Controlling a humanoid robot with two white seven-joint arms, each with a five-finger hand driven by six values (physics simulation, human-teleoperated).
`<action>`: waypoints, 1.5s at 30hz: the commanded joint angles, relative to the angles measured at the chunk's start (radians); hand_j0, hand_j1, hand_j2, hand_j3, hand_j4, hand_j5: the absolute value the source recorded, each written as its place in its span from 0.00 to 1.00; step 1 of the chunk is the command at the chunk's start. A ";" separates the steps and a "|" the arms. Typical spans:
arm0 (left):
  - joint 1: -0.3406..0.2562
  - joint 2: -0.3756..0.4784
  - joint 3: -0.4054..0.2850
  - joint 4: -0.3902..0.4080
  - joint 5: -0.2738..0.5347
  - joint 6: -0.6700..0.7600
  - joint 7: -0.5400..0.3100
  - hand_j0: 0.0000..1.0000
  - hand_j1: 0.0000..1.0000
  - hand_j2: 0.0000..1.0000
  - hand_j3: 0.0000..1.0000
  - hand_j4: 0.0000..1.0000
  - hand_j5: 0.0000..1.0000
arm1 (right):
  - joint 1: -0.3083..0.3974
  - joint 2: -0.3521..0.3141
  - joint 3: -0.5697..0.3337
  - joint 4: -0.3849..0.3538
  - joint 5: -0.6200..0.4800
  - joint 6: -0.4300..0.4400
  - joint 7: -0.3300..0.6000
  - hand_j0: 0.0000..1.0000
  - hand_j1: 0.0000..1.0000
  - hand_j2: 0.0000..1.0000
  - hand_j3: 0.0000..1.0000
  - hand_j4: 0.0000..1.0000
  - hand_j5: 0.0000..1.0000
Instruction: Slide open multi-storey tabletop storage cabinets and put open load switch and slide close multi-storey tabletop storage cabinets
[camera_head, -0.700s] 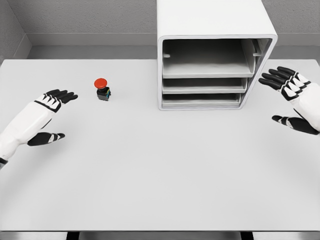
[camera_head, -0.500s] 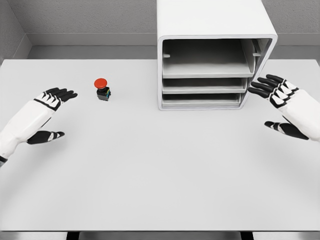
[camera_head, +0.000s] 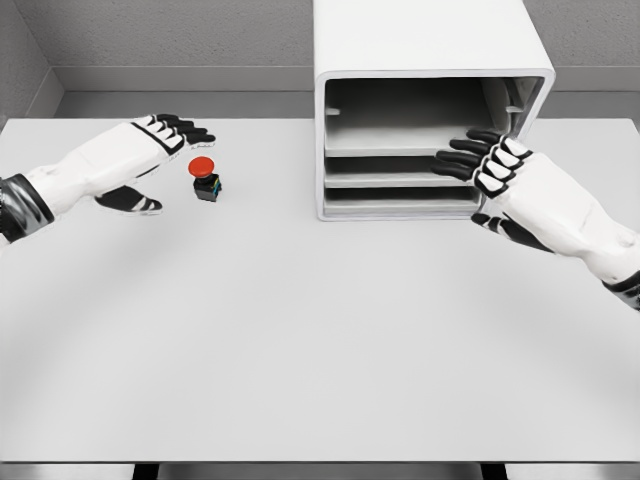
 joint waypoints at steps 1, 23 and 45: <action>-0.006 -0.001 -0.037 0.079 0.008 0.003 -0.013 1.00 1.00 1.00 1.00 1.00 1.00 | -0.002 0.005 0.046 0.001 -0.004 -0.001 0.003 0.76 0.76 0.76 0.76 0.76 0.76; -0.354 -0.071 -0.320 0.547 0.008 0.003 -0.013 1.00 1.00 1.00 1.00 1.00 1.00 | -0.232 0.128 0.192 0.197 -0.025 -0.001 0.006 0.73 0.73 0.73 0.73 0.73 0.73; -0.406 -0.130 -0.321 0.680 -0.052 0.003 -0.013 1.00 1.00 1.00 1.00 1.00 1.00 | -0.327 0.217 0.273 0.402 -0.053 -0.001 0.006 0.73 0.73 0.73 0.73 0.73 0.73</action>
